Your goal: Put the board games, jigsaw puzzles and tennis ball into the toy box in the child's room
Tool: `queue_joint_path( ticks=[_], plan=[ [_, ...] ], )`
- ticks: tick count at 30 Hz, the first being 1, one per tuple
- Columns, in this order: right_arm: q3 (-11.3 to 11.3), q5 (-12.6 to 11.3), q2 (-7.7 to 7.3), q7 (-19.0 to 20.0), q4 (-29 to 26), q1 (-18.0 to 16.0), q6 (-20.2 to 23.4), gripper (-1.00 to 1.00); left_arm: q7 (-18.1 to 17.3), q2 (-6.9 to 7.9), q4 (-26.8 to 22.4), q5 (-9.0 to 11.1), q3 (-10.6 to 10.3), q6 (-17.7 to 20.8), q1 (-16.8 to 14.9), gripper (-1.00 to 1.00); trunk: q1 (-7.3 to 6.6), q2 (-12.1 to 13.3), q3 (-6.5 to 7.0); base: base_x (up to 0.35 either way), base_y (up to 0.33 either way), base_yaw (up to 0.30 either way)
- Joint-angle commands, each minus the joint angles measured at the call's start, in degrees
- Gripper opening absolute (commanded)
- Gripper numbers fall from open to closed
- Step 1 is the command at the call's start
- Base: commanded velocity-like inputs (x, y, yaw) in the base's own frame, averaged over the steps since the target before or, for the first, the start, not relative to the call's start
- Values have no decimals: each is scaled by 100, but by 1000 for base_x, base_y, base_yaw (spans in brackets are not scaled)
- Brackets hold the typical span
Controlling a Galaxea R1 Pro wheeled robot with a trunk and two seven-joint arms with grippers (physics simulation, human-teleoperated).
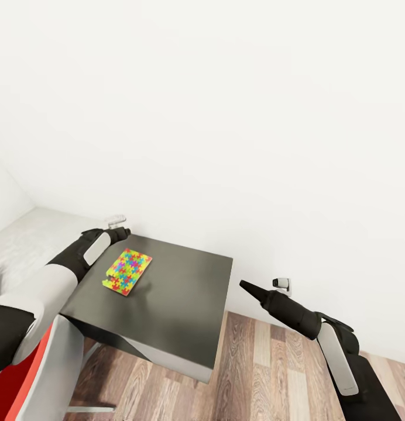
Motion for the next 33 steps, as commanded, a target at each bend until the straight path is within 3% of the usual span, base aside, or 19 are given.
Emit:
queue_joint_path(
  ticks=[1,18,25,33],
  plan=[
    [-3,-17,0,6,-1,-4,31,100,51,6,-12,60,-47,17,-20,100,3,-11,-20,0,0,0],
    [-9,-18,-9,11,-1,-4,33,100,51,-19,2,66,-42,21,-47,100,3,-11,-180,8,0,0],
    [-244,-24,-9,21,-1,-4,50,100,51,-19,30,69,-67,18,-47,100,3,-11,-246,74,0,0],
    [-296,-26,-9,25,-1,-4,57,100,51,-19,34,69,-74,20,-47,100,3,-11,-321,16,0,0]
  ],
)
